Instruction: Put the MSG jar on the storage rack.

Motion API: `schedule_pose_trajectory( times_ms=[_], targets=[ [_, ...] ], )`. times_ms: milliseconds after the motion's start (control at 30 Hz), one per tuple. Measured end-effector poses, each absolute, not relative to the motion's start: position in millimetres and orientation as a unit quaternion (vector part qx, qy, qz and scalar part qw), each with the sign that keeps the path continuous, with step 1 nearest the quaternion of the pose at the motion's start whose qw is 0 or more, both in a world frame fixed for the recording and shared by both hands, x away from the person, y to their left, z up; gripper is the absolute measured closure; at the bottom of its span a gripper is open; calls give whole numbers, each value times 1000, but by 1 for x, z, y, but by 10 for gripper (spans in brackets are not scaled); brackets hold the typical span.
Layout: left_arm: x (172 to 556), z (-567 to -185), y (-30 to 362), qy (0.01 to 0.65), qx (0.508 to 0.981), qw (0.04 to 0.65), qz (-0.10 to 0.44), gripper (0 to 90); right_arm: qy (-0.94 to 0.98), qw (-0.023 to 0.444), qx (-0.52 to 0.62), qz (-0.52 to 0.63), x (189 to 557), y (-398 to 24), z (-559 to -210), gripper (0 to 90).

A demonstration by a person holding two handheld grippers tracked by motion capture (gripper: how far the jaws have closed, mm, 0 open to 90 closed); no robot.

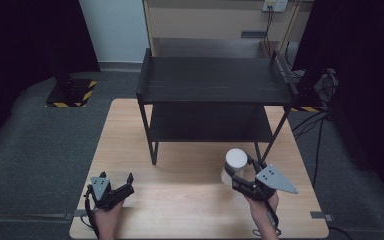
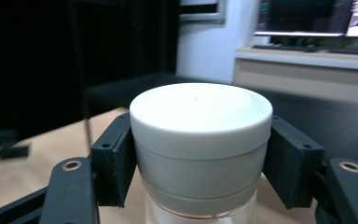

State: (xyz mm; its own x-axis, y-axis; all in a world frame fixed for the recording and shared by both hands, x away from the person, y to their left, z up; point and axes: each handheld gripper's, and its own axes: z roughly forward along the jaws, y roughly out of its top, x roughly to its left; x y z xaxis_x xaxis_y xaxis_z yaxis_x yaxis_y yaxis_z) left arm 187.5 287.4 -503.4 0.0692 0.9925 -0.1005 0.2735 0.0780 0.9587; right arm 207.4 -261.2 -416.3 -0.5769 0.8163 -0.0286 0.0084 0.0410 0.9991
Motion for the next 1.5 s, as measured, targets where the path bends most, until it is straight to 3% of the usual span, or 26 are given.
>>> schedule_pose_trajectory(
  times_ms=[267, 567, 1500],
  targets=[
    [188, -503, 287, 568, 559, 467, 383, 1, 602, 366, 382, 598, 219, -251, -361, 338],
    [187, -504, 288, 568, 554, 471, 385, 1, 593, 381, 423, 569, 241, -228, -331, 338],
    [186, -506, 288, 580, 534, 474, 392, 1, 493, 486, 524, 496, 313, -144, -341, 337]
  ],
)
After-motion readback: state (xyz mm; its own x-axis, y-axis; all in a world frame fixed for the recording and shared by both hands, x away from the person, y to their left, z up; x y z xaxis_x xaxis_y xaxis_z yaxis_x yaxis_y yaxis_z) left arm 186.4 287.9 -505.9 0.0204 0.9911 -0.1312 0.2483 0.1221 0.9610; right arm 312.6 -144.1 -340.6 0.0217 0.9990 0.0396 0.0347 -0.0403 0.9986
